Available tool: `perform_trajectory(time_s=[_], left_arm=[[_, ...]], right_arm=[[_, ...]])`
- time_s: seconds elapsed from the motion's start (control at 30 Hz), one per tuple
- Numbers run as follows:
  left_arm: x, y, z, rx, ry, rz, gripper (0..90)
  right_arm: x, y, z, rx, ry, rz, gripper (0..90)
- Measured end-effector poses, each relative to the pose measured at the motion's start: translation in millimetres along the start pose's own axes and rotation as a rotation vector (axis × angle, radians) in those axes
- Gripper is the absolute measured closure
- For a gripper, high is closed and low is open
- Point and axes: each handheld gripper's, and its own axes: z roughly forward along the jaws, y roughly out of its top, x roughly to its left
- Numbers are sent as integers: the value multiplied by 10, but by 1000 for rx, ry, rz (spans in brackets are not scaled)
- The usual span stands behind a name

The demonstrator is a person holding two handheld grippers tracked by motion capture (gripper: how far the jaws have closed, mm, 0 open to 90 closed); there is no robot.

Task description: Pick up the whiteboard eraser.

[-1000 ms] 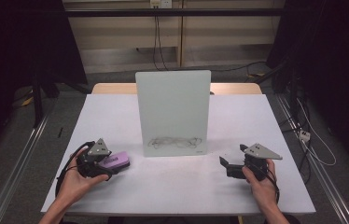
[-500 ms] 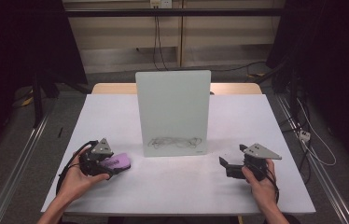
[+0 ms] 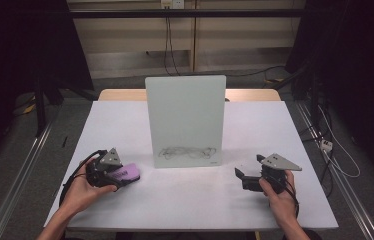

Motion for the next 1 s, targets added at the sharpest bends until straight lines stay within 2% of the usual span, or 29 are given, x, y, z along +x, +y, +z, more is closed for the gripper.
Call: perform_trajectory(time_s=[0.13, 0.17, 0.2, 0.23, 0.33, 0.7, 0.73, 0.77, 0.87, 1.0], left_arm=[[-15, 12, 0, 7, 8, -2, 392], [-27, 11, -9, -2, 43, -12, 395], [-27, 11, -9, -2, 43, -12, 397], [-17, 10, -23, -8, 21, -11, 398], [-25, 9, -39, -23, 39, -19, 400], [-68, -22, -148, -160, 39, -94, 403], [-68, -22, -148, -160, 39, -94, 403], [-74, -36, -168, -186, 32, -100, 403], [-88, -53, -171, -209, 38, -106, 404], [-91, -83, -208, -248, 49, -148, 404]], right_arm=[[-2, 0, 2, 0, -1, 1, 69], [-1, 0, 1, 0, -1, 0, 70], [-1, 0, 0, 0, -1, 0, 69], [-1, 0, 1, 0, -1, -1, 69], [-2, 0, 1, 0, -1, 0, 70], [-14, 13, 28, -1, -9, 18, 70], [-14, 13, 28, -1, -9, 18, 70], [-21, 19, 42, -4, -16, 21, 71], [-18, 23, 61, 0, -14, 22, 72], [-11, 21, 64, 3, -11, 18, 72]])
